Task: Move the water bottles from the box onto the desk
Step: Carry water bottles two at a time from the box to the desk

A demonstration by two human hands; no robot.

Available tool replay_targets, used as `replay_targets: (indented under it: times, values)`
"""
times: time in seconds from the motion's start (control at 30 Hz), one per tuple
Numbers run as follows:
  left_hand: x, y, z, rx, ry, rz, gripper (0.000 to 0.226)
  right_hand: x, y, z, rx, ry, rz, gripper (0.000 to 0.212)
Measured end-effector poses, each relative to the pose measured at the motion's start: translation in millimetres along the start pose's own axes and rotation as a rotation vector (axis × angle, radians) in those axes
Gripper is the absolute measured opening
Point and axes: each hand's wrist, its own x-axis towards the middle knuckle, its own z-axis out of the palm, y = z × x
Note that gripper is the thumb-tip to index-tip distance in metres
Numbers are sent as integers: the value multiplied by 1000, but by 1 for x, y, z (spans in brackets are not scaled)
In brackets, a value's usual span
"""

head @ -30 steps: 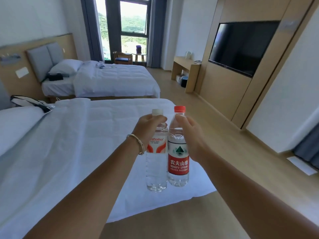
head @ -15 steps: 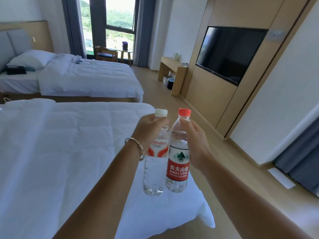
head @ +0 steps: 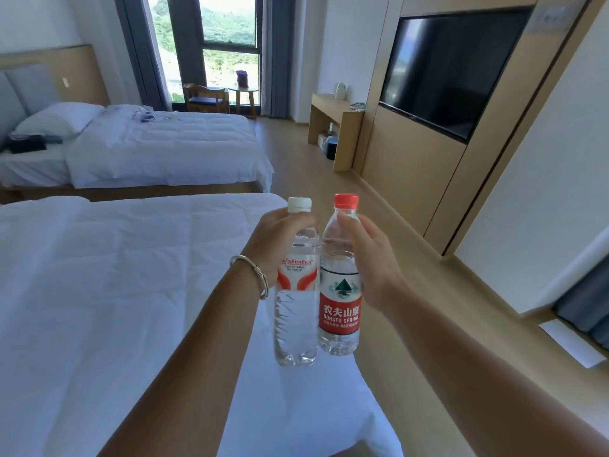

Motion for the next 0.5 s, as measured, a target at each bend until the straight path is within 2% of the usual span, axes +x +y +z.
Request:
replay_targets:
  times: [0.3, 0.5]
  values:
    - [22, 27, 156, -48, 91, -5, 21, 37, -13, -158, -9, -73, -26, 27]
    - [43, 44, 242, -102, 47, 27, 10, 56, -19, -248, 15, -80, -67, 28]
